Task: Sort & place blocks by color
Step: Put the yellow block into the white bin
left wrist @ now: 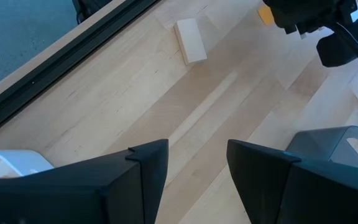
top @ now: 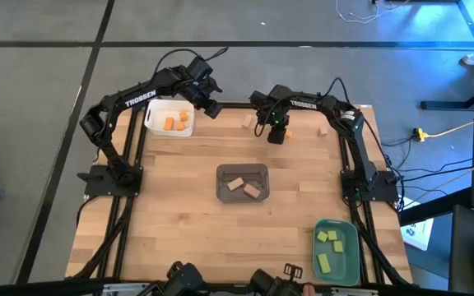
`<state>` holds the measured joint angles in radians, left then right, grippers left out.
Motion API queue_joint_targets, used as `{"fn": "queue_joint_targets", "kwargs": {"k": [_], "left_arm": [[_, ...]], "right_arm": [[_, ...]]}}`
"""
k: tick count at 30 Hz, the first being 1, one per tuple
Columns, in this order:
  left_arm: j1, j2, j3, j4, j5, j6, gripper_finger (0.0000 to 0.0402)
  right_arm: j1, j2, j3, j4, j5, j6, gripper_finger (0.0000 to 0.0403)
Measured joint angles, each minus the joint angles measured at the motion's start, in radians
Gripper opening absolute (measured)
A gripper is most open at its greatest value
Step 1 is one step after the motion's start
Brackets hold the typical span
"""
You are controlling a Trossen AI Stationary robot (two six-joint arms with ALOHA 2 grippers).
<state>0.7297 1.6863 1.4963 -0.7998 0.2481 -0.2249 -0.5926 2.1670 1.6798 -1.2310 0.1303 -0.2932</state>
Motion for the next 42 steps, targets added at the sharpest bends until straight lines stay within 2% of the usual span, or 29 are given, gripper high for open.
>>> {"fn": "queue_joint_targets", "kwargs": {"k": [15,42], "left_arm": [[0.000,0.000,0.000,0.000,0.000,0.000,0.0156],[0.000,0.000,0.000,0.000,0.000,0.000,0.0156]], "right_arm": [[0.005,0.000,0.000,0.009,0.008,-0.030,0.0186],[-0.048,0.000,-0.007,-0.005,-0.038,-0.058,0.0190]]}}
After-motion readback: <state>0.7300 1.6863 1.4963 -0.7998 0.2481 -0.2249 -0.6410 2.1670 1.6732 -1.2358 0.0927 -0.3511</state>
